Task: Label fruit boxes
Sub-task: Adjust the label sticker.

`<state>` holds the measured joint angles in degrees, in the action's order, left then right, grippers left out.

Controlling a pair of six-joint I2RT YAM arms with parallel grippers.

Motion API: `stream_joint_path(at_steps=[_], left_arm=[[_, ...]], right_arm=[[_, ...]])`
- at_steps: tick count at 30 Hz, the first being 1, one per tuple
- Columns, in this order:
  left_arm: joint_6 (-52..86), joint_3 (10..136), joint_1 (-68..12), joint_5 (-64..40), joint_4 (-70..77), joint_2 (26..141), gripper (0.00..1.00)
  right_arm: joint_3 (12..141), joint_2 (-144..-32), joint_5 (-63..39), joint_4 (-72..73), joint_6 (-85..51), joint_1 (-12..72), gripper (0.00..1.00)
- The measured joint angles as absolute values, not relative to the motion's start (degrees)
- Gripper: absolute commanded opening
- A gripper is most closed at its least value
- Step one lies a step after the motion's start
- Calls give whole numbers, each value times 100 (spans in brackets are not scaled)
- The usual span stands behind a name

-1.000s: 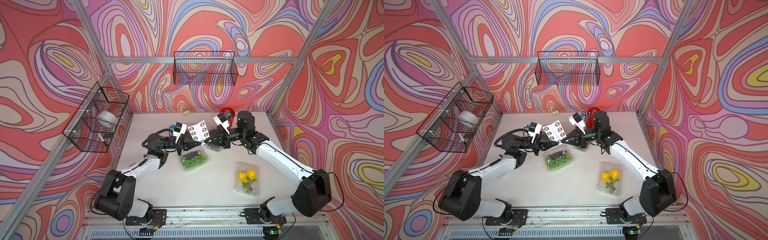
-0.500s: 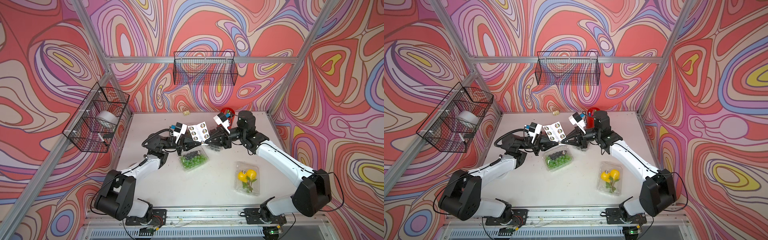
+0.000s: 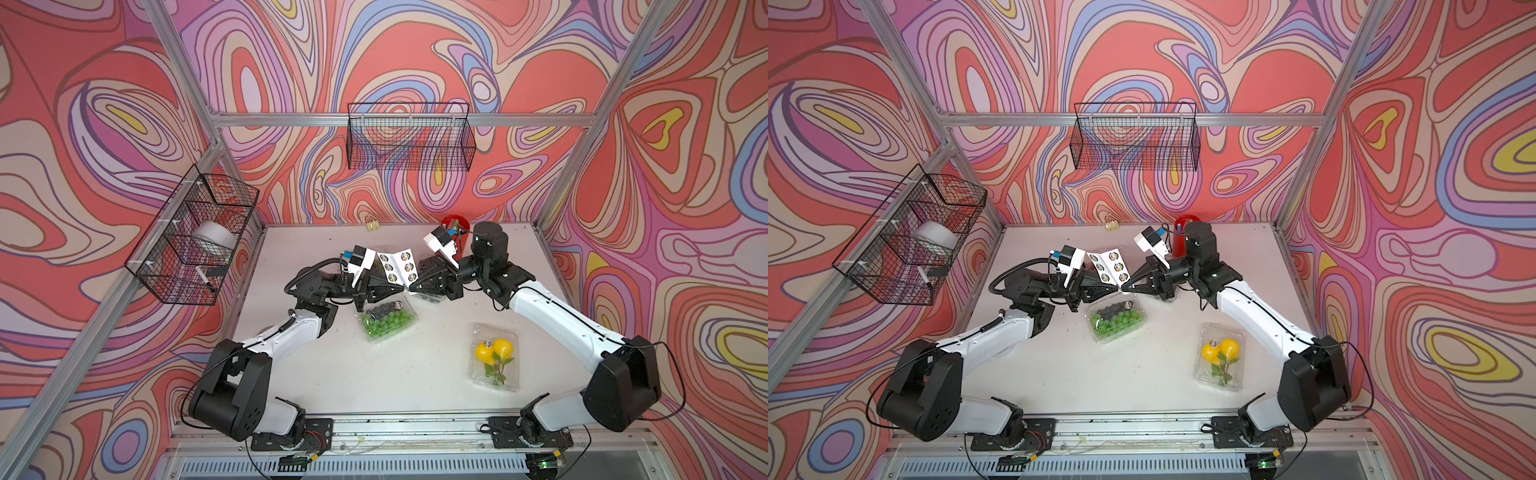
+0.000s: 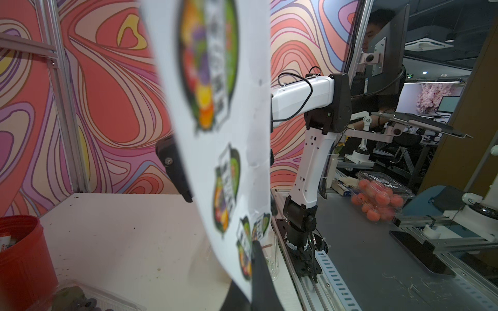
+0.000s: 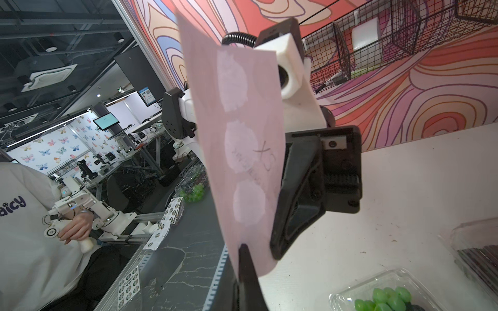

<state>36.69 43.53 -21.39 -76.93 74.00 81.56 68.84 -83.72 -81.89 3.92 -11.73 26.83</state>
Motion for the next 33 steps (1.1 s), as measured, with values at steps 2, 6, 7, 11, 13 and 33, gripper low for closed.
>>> stream_joint_path(at_steps=[2,6,7,11,13,33], left_arm=[[3669,4359,-2139,-7701,7400,8165,0],[3669,4403,-2139,-7712,7395,8200,0],[3669,4405,-2139,-7712,7395,8202,0],[3669,4407,-2139,-7714,7395,8204,0],[3669,4416,-2139,-7714,7395,8208,0],[3667,4416,-2132,-7642,7400,8228,0]], right_arm=[[6884,-8390,-8191,392,-1170,2687,0],[6893,-8414,-8123,386,-1153,2698,0],[6895,-8414,-8086,386,-1140,2700,0],[6912,-8414,-7948,384,-1103,2705,0],[6914,-8414,-7881,379,-1092,2705,0],[6895,-8147,-7135,36,-733,2587,0]])
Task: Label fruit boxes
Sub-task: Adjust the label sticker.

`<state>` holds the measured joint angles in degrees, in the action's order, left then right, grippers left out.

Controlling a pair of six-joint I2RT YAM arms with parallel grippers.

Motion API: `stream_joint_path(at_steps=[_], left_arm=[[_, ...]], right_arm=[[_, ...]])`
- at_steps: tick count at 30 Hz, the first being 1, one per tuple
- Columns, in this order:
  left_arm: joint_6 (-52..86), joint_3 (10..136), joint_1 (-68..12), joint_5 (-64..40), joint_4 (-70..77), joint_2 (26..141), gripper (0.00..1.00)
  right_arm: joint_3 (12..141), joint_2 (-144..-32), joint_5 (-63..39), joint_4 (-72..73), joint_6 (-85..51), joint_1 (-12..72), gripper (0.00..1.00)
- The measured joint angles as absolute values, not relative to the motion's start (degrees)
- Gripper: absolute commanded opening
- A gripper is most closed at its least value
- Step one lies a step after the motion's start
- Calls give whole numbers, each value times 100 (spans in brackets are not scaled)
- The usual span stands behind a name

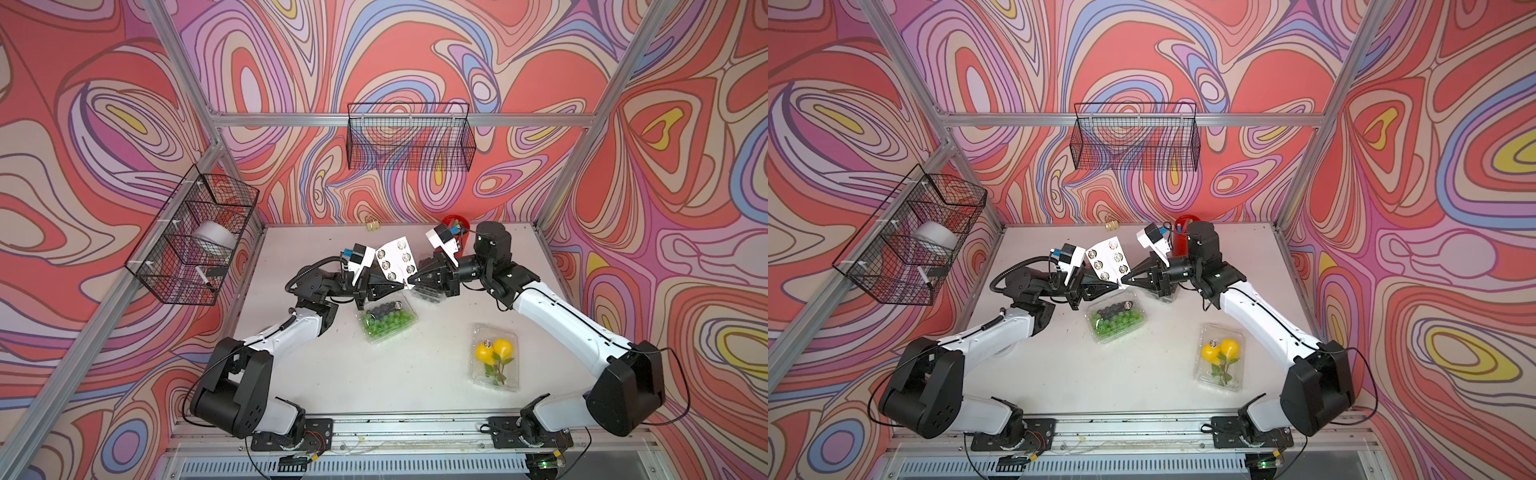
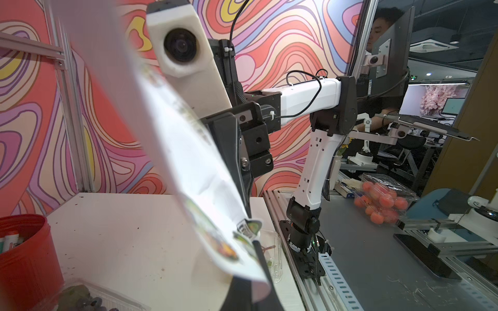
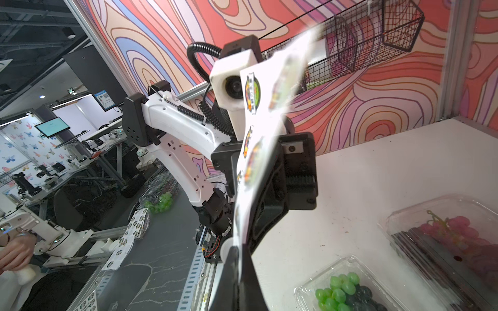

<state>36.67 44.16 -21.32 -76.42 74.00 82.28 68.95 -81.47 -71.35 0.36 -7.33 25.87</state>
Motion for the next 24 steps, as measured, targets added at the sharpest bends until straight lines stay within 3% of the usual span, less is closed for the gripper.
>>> stream_joint_path(at_steps=[24], left_arm=[[3623,4460,-2141,-7649,7397,8261,0]], right_arm=[[6836,-8101,-6960,-36,-624,2552,0]])
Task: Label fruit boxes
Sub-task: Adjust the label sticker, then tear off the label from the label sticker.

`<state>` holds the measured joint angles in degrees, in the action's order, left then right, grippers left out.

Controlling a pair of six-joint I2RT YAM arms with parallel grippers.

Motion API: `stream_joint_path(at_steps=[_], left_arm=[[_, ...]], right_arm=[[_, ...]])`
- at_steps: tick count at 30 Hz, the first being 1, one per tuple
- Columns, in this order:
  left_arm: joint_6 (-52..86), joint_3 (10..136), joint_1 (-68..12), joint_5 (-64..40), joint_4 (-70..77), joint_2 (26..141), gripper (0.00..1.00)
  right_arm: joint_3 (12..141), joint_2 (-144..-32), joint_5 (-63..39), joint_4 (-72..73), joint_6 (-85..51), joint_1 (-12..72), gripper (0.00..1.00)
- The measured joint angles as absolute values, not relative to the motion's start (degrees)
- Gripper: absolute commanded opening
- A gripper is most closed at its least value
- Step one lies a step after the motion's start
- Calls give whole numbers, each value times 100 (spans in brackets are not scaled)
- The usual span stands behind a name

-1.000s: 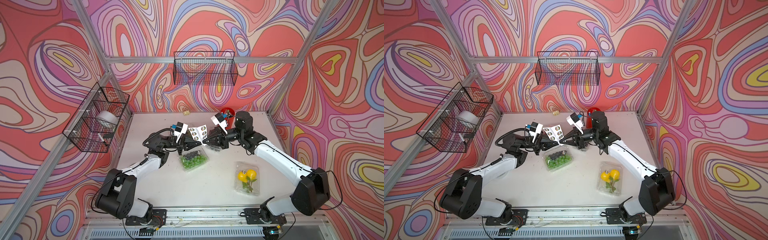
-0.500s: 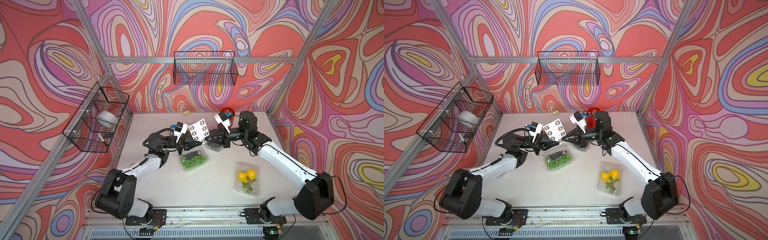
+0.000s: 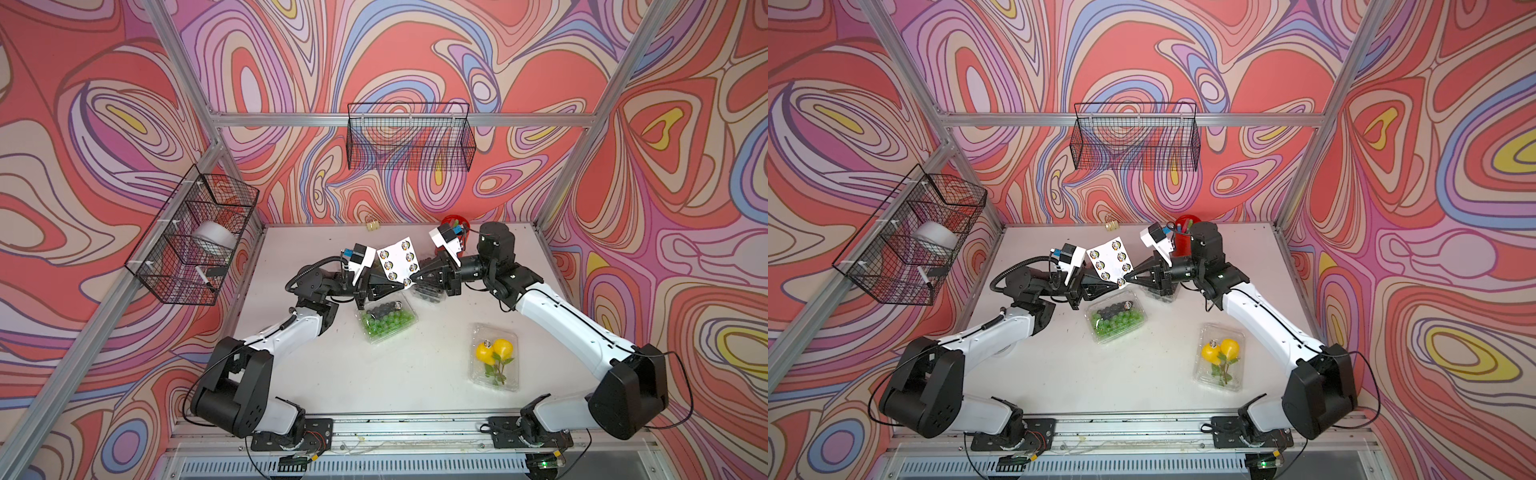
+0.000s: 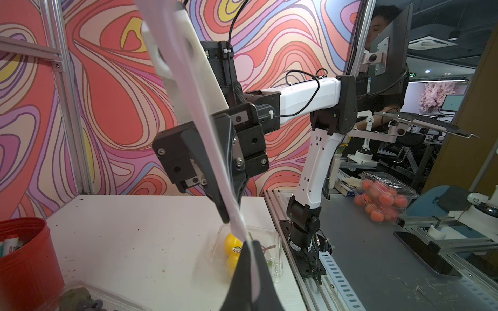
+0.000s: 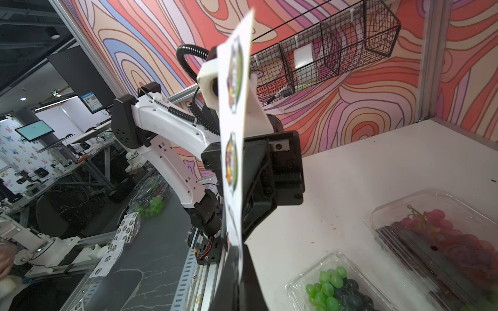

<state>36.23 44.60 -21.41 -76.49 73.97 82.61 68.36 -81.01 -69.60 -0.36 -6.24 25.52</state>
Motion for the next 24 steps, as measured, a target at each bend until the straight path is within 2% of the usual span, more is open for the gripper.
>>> stream_joint_path(at_steps=[7,12,17,24], left_arm=[[3612,4460,-2141,-7607,7395,8265,0],[3581,4460,-2145,-7542,7393,8265,0],[3422,4458,-2145,-7459,7240,8259,0],[2670,4410,-2145,-7205,6224,7918,0]], right_arm=[[6823,-8005,-6700,-152,-436,2556,0],[6823,-7929,-6565,-263,-340,2558,10],[6766,-7594,-6016,-484,-137,2550,26],[6646,-6851,-4936,-849,318,2545,31]])
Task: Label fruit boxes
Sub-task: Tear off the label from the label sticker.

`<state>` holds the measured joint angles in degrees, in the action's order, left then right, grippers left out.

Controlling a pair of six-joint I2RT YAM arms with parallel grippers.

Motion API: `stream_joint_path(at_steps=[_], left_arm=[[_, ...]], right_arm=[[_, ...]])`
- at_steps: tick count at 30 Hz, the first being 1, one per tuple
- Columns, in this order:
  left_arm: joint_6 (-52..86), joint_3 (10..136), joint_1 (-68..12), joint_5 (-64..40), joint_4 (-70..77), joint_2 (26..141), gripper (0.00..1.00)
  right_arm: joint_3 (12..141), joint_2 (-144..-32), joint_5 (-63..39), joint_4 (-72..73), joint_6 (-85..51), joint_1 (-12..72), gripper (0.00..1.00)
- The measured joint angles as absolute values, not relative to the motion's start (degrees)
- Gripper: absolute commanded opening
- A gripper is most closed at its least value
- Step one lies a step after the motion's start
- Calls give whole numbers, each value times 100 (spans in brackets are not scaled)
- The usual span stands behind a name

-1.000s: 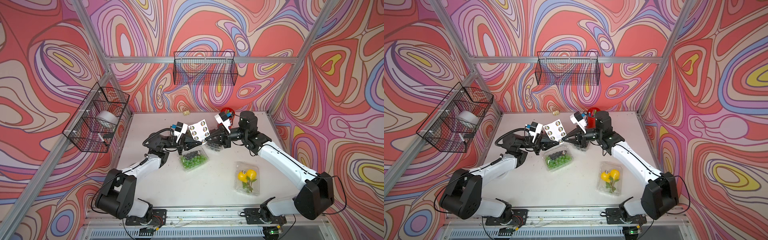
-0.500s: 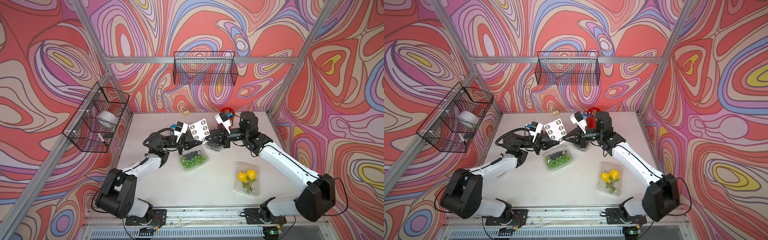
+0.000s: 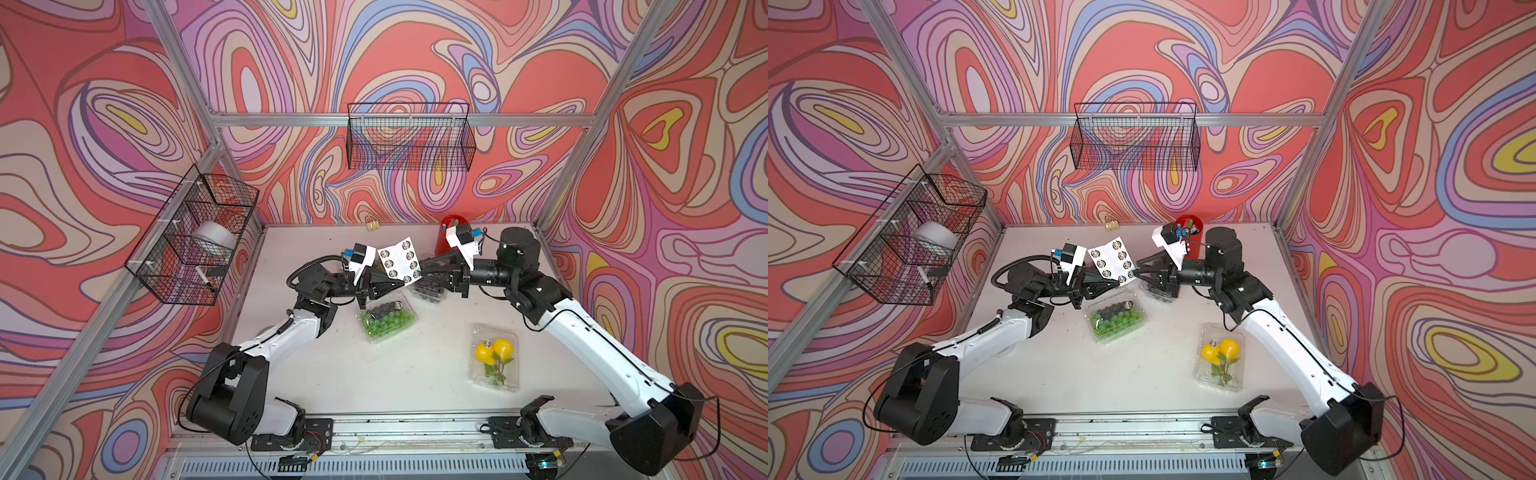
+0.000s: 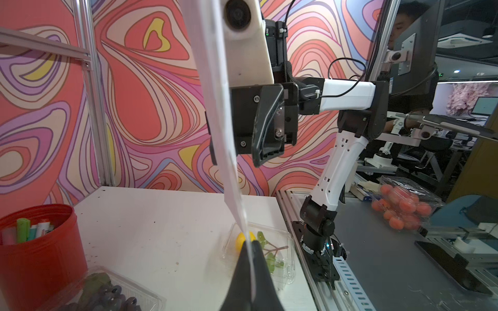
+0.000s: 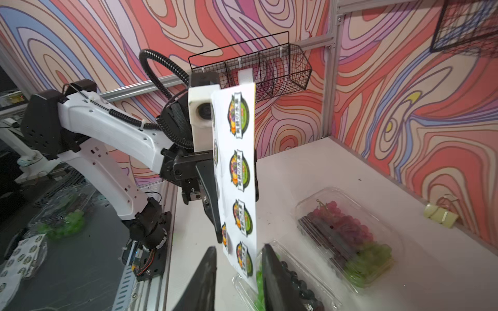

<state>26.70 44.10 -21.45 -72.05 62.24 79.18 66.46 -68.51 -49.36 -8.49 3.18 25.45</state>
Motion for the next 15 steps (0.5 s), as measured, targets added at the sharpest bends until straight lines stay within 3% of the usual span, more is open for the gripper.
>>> stream_joint_path(at_steps=[7,15], left_arm=[[1916,4410,-2145,-7011,5282,7585,0],[1695,4410,-2145,-6932,4984,7585,0]], right_arm=[[6495,-6311,-4534,-1072,1170,2547,28],[6573,-6667,-4525,-1396,1942,2746,29]])
